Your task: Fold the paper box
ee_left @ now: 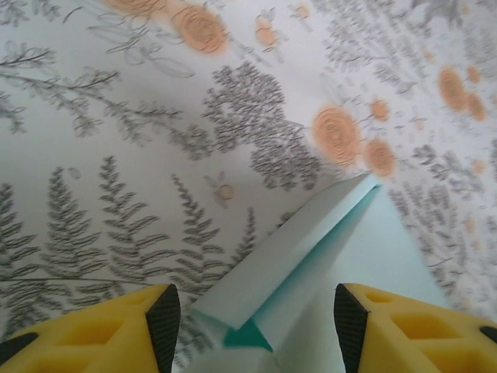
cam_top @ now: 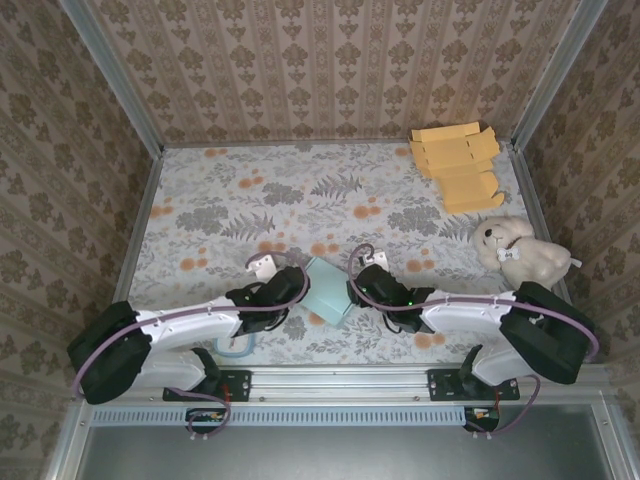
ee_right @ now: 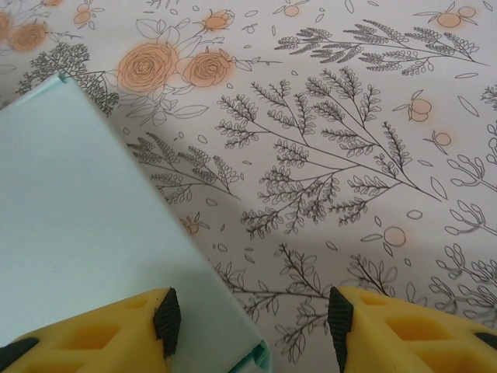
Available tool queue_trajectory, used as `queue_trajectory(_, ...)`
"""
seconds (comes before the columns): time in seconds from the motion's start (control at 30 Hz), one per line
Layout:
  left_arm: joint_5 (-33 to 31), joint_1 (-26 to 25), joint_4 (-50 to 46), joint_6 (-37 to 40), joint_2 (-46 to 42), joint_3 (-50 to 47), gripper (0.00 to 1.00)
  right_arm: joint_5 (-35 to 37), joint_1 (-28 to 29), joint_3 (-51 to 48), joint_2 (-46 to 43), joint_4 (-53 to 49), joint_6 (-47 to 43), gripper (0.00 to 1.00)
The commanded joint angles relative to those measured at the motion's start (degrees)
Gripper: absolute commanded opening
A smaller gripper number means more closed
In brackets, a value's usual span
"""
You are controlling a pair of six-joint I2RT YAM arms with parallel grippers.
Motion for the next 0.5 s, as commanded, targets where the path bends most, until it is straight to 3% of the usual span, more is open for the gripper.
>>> queue_trajectory(0.0, -2.3, -0.6, -3.9, 1.0, -0.2, -0.9, 0.61, 3.0, 0.4, -0.2, 3.7, -0.6, 0.7, 0.56)
queue_trajectory(0.2, -7.0, -0.7, -14.4, 4.1, -5.0, 1.0, 0.66, 6.1, 0.2, 0.6, 4.4, -0.9, -2.5, 0.57)
queue_trajectory(0.4, -5.6, -0.4, -10.3, 13.0, -9.3, -1.0, 0.68, 3.6, -1.6, 1.2, 5.9, 2.4, -8.9, 0.57)
queue_trajectory(0.47, -3.9, 0.1, -8.6, 17.0, -10.2, -0.5, 0.72, 1.4, -2.0, 1.4, 6.8, 4.5, -12.1, 0.57)
